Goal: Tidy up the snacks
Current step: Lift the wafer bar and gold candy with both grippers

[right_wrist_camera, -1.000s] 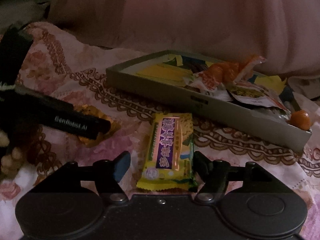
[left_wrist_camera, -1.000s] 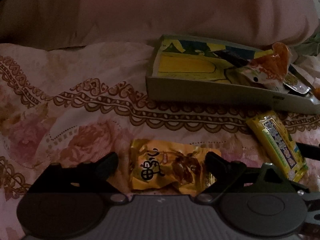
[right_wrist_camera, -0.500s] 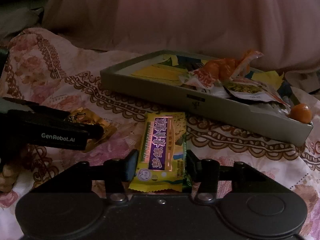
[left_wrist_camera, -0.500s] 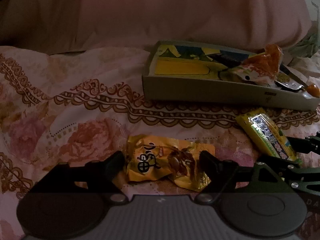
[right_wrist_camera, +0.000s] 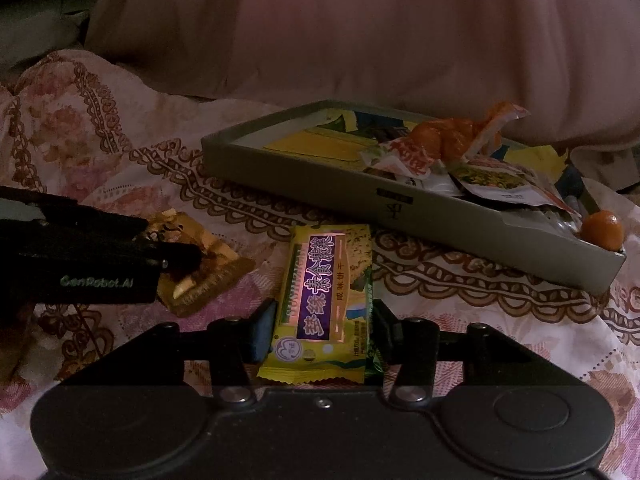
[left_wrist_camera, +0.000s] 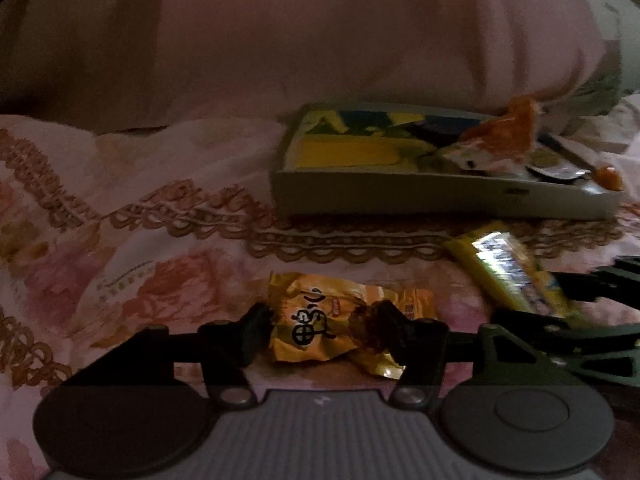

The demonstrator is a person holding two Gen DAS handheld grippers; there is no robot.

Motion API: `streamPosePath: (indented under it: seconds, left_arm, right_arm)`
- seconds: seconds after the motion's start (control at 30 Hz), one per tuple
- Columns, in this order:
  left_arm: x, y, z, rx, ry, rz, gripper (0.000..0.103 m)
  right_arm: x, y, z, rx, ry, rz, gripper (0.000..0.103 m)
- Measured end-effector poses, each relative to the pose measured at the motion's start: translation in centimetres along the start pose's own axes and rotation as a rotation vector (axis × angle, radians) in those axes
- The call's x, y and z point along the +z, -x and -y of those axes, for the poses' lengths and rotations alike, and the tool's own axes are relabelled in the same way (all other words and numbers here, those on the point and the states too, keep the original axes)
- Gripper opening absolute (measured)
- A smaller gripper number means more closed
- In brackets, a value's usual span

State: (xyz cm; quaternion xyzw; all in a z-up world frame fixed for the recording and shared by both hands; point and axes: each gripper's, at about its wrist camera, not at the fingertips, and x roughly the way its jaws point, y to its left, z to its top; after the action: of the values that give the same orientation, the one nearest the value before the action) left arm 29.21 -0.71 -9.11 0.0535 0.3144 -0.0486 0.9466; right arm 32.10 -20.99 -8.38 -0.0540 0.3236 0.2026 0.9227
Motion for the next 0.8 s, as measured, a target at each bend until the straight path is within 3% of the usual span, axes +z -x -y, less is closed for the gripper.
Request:
streamPosePath:
  seconds: [0.3, 0.37, 0.43, 0.47, 0.63, 0.8]
  left_arm:
    - [-0.3, 1.0, 0.4, -0.167, 0.048, -0.06, 0.061]
    - [-0.4, 1.1, 0.4, -0.181, 0.012, -0.062, 0.064]
    - [-0.3, 0.9, 0.4, -0.189, -0.04, -0.07, 0.084]
    - [-0.2, 0.7, 0.4, -0.2, -0.061, -0.084, 0.087]
    - [0.2, -0.1, 0.5, -0.247, -0.084, -0.124, 0.092]
    - [0.2, -0.7, 1.3, -0.246, -0.083, -0.12, 0.093]
  right_arm:
    - [0.1, 0.4, 0.6, 0.01, -0.02, -0.008, 0.051]
    - [0.1, 0.4, 0.6, 0.01, -0.019, -0.01, 0.051]
    - [0.1, 0.3, 0.6, 0.011, -0.02, -0.01, 0.051]
    - [0.1, 0.3, 0.6, 0.01, -0.02, -0.011, 0.051]
    - [0.2, 0.4, 1.1, 0.015, -0.032, -0.014, 0.051]
    - [0.7, 0.5, 2.2, 0.028, -0.025, -0.028, 0.051]
